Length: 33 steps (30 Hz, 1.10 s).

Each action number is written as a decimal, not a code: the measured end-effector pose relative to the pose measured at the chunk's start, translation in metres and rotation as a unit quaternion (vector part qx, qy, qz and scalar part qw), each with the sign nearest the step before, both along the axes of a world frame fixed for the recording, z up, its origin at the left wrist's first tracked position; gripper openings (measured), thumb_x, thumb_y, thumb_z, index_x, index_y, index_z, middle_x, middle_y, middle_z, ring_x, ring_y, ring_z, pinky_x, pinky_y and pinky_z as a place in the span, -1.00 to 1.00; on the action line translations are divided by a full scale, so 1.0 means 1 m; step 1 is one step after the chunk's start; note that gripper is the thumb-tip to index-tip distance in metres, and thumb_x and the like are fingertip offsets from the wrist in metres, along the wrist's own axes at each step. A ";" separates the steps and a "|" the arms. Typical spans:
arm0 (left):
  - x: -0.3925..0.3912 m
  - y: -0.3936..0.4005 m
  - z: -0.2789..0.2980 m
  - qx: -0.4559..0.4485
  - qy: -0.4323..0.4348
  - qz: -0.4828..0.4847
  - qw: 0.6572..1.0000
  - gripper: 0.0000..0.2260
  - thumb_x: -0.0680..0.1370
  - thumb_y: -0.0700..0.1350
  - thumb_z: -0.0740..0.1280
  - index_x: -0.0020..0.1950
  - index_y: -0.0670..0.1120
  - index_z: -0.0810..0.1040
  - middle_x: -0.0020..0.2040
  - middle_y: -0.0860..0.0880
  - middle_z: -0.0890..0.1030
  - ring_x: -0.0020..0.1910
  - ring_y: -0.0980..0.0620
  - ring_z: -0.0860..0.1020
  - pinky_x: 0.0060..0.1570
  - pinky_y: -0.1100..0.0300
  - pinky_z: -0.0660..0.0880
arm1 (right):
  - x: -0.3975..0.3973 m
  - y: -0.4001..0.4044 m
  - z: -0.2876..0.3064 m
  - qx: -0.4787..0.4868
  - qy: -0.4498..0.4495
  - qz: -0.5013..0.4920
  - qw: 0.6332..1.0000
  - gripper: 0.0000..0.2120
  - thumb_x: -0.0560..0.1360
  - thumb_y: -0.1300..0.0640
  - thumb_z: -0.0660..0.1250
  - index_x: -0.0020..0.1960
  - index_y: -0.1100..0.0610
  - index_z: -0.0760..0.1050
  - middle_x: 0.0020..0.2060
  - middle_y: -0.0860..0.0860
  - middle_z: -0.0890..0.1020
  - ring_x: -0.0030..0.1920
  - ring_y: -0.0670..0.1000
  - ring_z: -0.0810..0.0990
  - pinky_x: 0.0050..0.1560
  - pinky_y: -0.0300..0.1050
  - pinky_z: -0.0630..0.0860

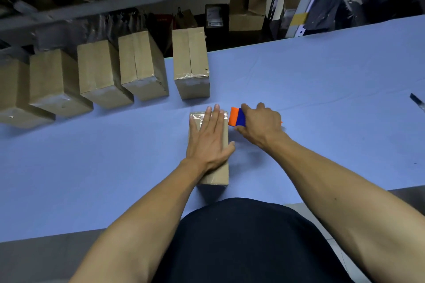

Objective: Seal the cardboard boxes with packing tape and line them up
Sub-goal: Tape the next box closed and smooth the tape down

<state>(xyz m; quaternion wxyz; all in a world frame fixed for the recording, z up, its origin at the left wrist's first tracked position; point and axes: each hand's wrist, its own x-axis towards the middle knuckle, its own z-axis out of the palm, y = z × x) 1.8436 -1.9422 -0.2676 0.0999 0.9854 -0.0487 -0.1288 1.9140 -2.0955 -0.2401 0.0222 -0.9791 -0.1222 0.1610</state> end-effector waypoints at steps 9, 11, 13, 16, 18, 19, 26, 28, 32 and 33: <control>-0.005 0.022 0.007 -0.176 -0.064 0.092 0.978 -0.52 0.66 -0.07 0.21 0.57 -0.14 0.24 0.61 -0.04 0.15 0.61 -0.03 0.01 0.49 0.22 -0.23 | 0.002 -0.002 -0.033 0.128 0.112 -0.068 0.983 -0.44 0.44 0.34 0.29 0.42 0.23 0.27 0.09 0.27 0.51 -0.01 0.26 0.52 -0.21 -0.03 0.35; -0.007 0.024 0.004 -0.160 -0.057 0.067 0.983 -0.51 0.67 -0.04 0.19 0.58 -0.14 0.22 0.62 -0.04 0.12 0.61 -0.02 -0.02 0.46 0.25 -0.28 | -0.001 0.001 -0.040 0.151 0.129 -0.064 0.978 -0.51 0.45 0.36 0.27 0.37 0.22 0.34 0.02 0.24 0.53 -0.06 0.23 0.51 -0.23 -0.04 0.31; -0.007 0.024 0.003 -0.179 -0.061 0.062 0.980 -0.52 0.67 -0.06 0.20 0.57 -0.15 0.24 0.62 -0.06 0.13 0.61 -0.03 -0.01 0.48 0.23 -0.25 | -0.005 0.005 -0.043 0.165 0.120 -0.075 0.976 -0.61 0.47 0.34 0.27 0.29 0.25 0.40 -0.02 0.26 0.54 -0.06 0.23 0.52 -0.24 -0.07 0.23; -0.008 0.025 0.006 -0.248 -0.126 0.126 0.952 -0.59 0.63 -0.18 0.27 0.48 -0.19 0.39 0.55 -0.13 0.30 0.58 -0.09 0.14 0.48 0.26 -0.03 | -0.008 0.014 -0.037 0.201 0.050 -0.144 0.968 -0.73 0.53 0.26 0.26 0.20 0.27 0.52 0.03 0.29 0.57 0.04 0.28 0.54 -0.17 -0.04 0.29; -0.007 0.029 0.008 -0.283 -0.171 0.236 0.914 -0.63 0.60 -0.23 0.30 0.42 -0.18 0.47 0.47 -0.12 0.41 0.51 -0.08 0.27 0.41 0.36 0.08 | -0.010 0.020 -0.025 0.264 0.005 -0.185 0.947 -0.78 0.53 0.24 0.24 0.11 0.23 0.61 0.01 0.23 0.62 0.02 0.22 0.56 -0.06 -0.03 0.37; -0.005 0.031 0.009 -0.303 -0.169 0.300 0.889 -0.64 0.59 -0.22 0.31 0.40 -0.16 0.49 0.44 -0.09 0.44 0.46 -0.04 0.34 0.36 0.39 0.14 | -0.012 0.023 -0.019 0.294 -0.002 -0.194 0.936 -0.80 0.53 0.24 0.24 0.04 0.22 0.62 -0.05 0.17 0.65 -0.05 0.17 0.57 -0.09 -0.08 0.37; 0.011 0.039 0.010 -0.417 -0.070 0.504 0.753 -0.65 0.52 -0.12 0.43 0.30 -0.11 0.60 0.18 -0.01 0.66 0.11 0.11 0.60 0.17 0.30 0.45 | -0.026 0.045 -0.001 0.421 0.046 -0.265 0.866 -0.77 0.54 0.19 0.28 -0.27 0.18 0.58 -0.32 0.09 0.64 -0.14 0.15 0.66 -0.06 0.02 0.54; 0.011 0.037 0.008 -0.434 -0.074 0.536 0.721 -0.70 0.48 -0.11 0.47 0.21 -0.08 0.65 0.05 0.05 0.70 0.06 0.10 0.64 0.14 0.28 0.50 | -0.026 0.047 0.001 0.423 0.037 -0.281 0.861 -0.72 0.54 0.15 0.31 -0.34 0.14 0.53 -0.38 0.09 0.59 -0.14 0.17 0.66 -0.09 0.03 0.53; 0.014 0.040 0.015 -0.454 -0.099 0.574 0.674 -0.92 0.41 -0.07 0.53 -0.16 0.06 0.67 -0.36 0.27 0.62 -0.24 0.31 0.61 -0.16 0.37 0.47 | -0.027 0.053 0.005 0.412 -0.005 -0.279 0.867 -0.84 0.53 0.08 0.36 -0.07 0.11 0.70 -0.14 0.01 0.72 -0.04 0.01 0.65 0.00 -0.09 0.52; 0.015 0.041 0.019 -0.456 -0.111 0.566 0.677 -0.90 0.40 -0.07 0.54 -0.24 0.09 0.65 -0.39 0.28 0.62 -0.30 0.34 0.60 -0.16 0.35 0.48 | -0.026 0.055 0.008 0.415 -0.015 -0.279 0.866 -0.83 0.52 0.07 0.37 -0.03 0.09 0.71 -0.10 -0.02 0.73 -0.02 -0.02 0.64 0.00 -0.13 0.51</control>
